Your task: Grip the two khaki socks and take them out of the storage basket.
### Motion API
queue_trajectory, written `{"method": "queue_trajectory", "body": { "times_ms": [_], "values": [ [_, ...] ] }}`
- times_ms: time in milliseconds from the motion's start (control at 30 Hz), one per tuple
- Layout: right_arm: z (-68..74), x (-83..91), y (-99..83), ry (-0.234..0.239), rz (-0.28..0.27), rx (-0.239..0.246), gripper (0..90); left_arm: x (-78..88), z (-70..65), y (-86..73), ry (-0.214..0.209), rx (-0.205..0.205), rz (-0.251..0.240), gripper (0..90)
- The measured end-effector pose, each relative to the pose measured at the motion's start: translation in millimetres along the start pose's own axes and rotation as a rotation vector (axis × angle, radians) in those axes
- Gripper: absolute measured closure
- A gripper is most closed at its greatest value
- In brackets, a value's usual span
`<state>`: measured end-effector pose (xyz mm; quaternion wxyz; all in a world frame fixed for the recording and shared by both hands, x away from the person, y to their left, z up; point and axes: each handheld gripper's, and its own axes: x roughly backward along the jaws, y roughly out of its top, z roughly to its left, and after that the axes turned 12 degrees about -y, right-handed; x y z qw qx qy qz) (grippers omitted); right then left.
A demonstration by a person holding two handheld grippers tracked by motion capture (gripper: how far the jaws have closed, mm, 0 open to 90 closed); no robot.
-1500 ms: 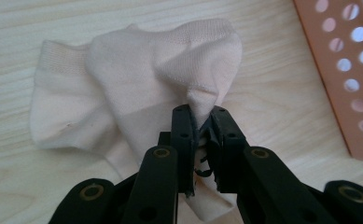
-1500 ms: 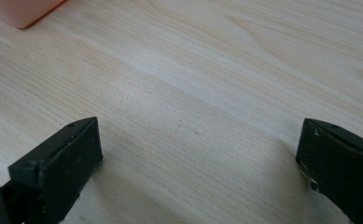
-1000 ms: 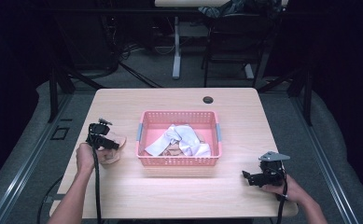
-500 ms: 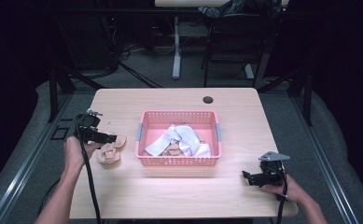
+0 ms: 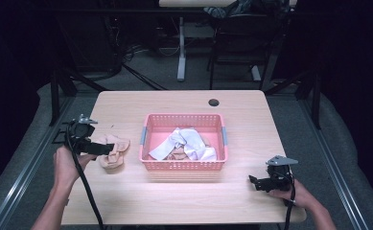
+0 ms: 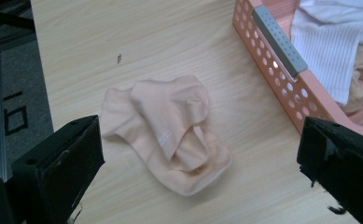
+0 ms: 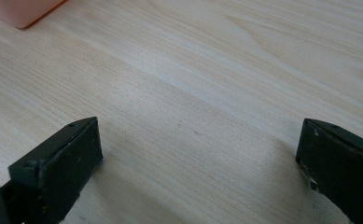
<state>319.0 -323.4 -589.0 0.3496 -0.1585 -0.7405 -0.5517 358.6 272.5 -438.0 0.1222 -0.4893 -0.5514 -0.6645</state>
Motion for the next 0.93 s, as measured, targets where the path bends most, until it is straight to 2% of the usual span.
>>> {"method": "queue_trajectory", "body": {
  "times_ms": [167, 267, 367, 533, 600, 733, 833, 933],
  "values": [
    [0.1, 0.4, 0.0, -0.008, 0.002, 0.001, 0.0, 7.0, -4.2, -17.5, 0.006, -0.006, 0.006, 0.2],
    [0.1, 0.1, 0.0, -0.004, 0.000, 0.000, 0.0, 6.8, -6.5, -30.4, 0.010, 0.006, -0.002, 0.1],
    [0.1, 0.0, -0.1, 0.000, -0.001, -0.002, 0.0, 4.6, -10.5, -42.2, -0.008, 0.010, 0.005, 0.1],
    [0.2, 0.2, -0.1, -0.004, 0.000, -0.002, 0.0, -2.5, -14.7, -57.0, -0.021, 0.019, 0.004, 0.1],
    [0.1, 0.4, 0.0, -0.006, 0.002, 0.000, 0.0, -9.3, -16.1, -67.5, -0.029, 0.028, 0.023, 0.1],
    [0.1, 0.2, 0.0, -0.005, 0.000, -0.002, 0.0, -19.4, -16.0, -81.7, -0.023, 0.047, 0.016, 0.1],
    [0.1, 0.3, 0.0, -0.006, 0.001, -0.001, 0.0, -25.5, -17.0, -90.3, -0.055, 0.072, 0.011, 0.1],
    [0.1, 0.0, 0.0, 0.000, 0.000, -0.002, 0.0, -30.7, -17.9, -96.1, -0.064, 0.096, 0.002, 0.1]
  ]
}}
